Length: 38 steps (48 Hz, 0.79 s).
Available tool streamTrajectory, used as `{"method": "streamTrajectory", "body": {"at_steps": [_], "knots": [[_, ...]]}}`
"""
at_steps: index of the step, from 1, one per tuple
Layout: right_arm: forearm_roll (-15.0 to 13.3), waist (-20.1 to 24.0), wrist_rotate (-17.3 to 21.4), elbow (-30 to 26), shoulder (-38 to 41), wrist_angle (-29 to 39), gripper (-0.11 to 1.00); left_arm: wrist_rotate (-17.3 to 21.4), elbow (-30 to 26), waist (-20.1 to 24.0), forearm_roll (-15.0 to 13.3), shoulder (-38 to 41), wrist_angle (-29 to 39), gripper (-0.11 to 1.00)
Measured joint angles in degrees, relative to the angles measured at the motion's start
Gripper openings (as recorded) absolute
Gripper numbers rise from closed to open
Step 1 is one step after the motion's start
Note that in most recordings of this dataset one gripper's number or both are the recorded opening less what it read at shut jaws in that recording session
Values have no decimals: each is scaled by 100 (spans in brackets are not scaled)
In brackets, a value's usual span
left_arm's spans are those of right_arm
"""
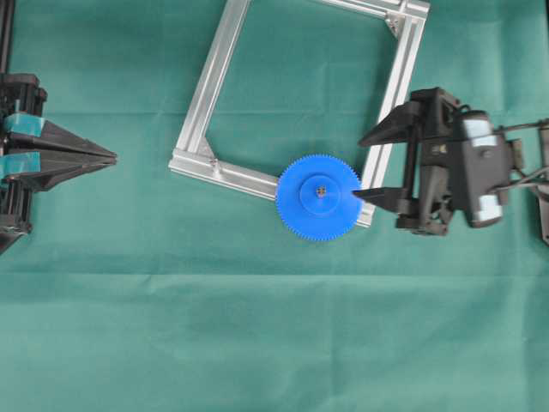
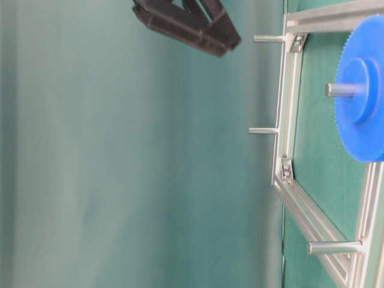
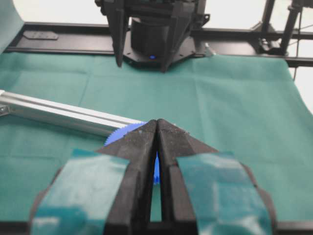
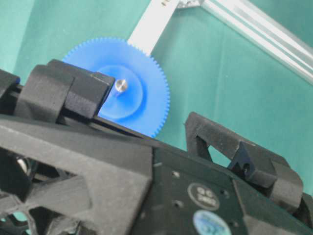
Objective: Find the location of the shaft and insert the gear.
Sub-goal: 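Open the right gripper and withdraw it to the right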
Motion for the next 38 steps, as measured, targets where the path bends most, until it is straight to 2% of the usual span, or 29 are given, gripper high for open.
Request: {"method": "streamTrajectory", "body": {"at_steps": [20, 38], "knots": [[-9, 9, 0, 738, -958, -114, 80, 0, 0, 9, -9, -9, -9, 3], [-9, 9, 0, 1213, -1459, -281, 80, 0, 0, 0, 0, -9, 0, 3]]}}
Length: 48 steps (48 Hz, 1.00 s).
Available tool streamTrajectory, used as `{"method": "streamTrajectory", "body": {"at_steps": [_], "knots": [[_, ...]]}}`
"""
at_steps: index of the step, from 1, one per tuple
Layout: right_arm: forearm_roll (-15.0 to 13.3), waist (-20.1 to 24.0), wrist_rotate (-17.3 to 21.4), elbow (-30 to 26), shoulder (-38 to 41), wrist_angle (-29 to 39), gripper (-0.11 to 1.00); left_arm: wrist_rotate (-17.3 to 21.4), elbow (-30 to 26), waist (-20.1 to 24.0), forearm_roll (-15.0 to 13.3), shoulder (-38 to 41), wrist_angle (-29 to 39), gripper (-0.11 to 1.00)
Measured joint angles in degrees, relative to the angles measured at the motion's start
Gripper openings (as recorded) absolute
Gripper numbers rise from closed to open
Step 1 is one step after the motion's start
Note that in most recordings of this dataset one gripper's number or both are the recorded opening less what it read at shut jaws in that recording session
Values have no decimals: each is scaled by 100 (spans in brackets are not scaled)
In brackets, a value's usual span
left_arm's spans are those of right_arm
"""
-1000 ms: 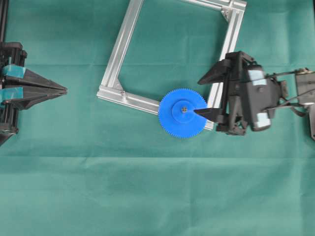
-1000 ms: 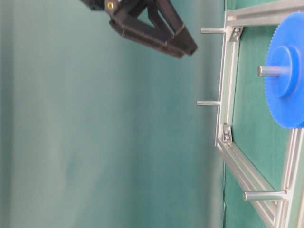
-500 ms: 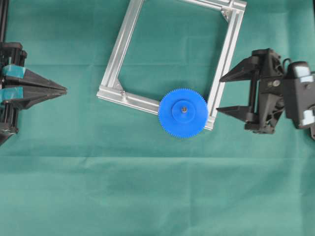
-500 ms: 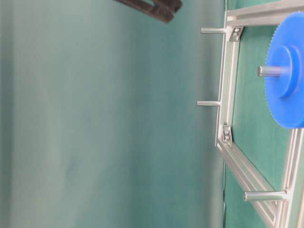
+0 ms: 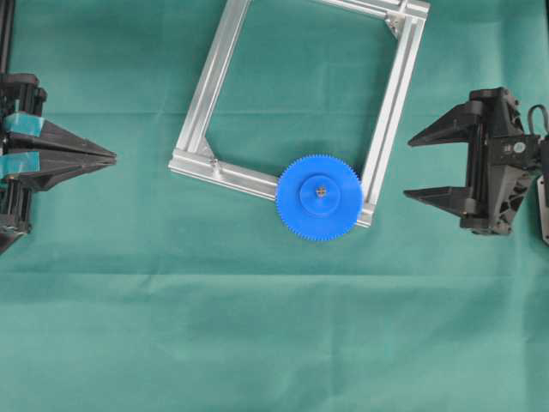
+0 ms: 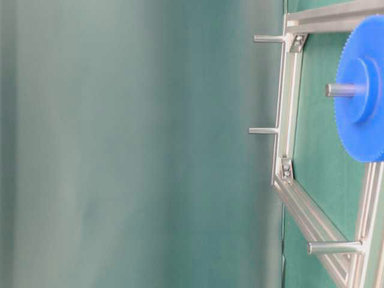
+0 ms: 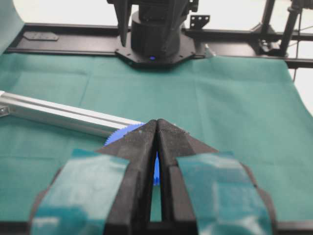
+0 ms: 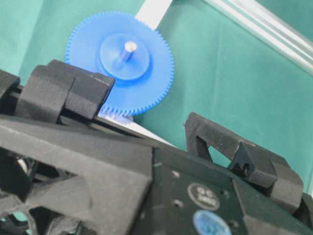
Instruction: Find the location of the shaft and insert the gear.
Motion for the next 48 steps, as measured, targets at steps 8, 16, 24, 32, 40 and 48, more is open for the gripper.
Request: {"method": "streamTrajectory", "body": {"at_steps": [8, 16, 24, 32, 40, 48], "knots": [[0, 0, 0, 158, -132, 0, 80, 0, 0, 9, -9, 0, -9, 3], [0, 0, 0, 281, -229, 0, 80, 0, 0, 9, 0, 0, -9, 3], [-9, -9, 0, 360, -316, 0, 80, 0, 0, 9, -9, 0, -9, 3], [-9, 0, 0, 431, -387, 0, 80, 0, 0, 9, -9, 9, 0, 3], [0, 0, 0, 501, -413, 0, 80, 0, 0, 9, -9, 9, -9, 3], [0, 0, 0, 554, -422, 0, 80, 0, 0, 9, -9, 9, 0, 3]]}}
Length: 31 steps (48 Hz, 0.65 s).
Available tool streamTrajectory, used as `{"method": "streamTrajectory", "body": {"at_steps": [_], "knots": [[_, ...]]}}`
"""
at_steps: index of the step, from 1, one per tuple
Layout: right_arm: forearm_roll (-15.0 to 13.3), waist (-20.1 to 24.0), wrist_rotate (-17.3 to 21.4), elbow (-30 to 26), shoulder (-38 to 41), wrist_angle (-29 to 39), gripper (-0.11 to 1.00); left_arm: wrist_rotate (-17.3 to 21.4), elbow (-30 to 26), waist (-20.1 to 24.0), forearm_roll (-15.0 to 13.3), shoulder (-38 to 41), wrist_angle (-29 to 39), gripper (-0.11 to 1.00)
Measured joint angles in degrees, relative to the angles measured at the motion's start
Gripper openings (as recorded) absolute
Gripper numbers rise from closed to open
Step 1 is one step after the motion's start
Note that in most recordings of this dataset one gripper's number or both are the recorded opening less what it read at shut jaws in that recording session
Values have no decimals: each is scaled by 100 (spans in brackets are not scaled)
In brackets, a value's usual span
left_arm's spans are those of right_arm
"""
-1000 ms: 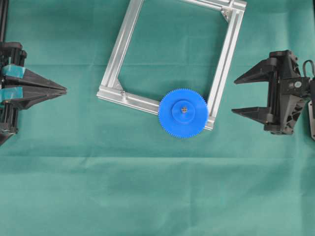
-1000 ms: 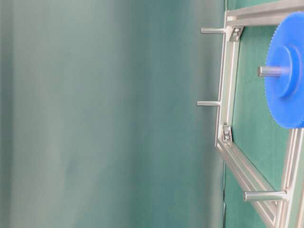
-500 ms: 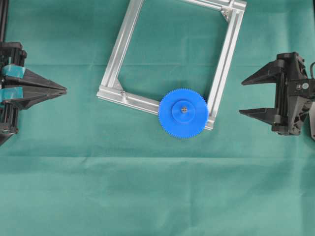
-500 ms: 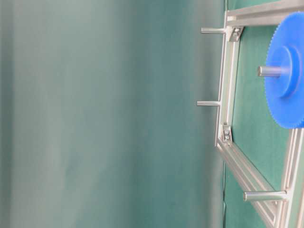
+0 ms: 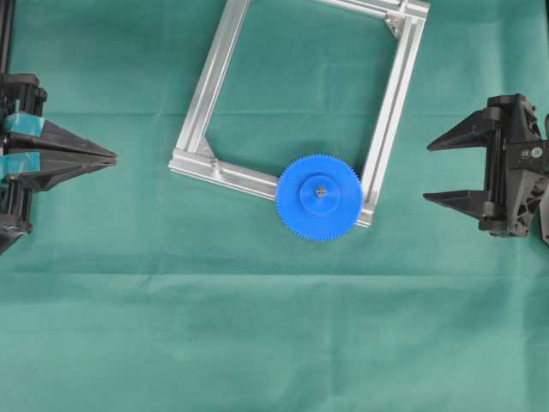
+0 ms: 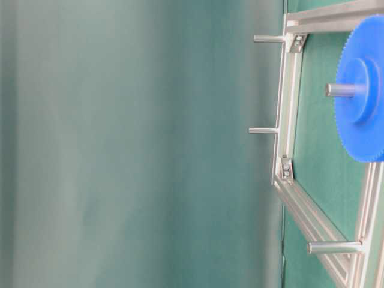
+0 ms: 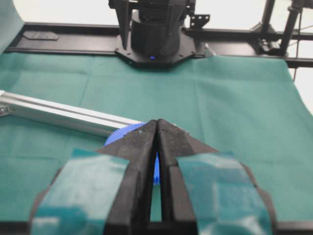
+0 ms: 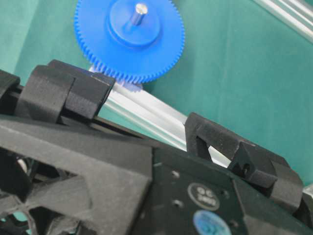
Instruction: Find the location of the shaft and insert the gear.
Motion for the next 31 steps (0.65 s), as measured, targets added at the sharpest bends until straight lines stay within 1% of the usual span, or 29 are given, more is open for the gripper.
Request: {"method": "streamTrajectory", "body": {"at_steps": [31], "knots": [[-9, 0, 0, 79, -53, 0, 80, 0, 0, 0, 0, 0, 26, 4]]}}
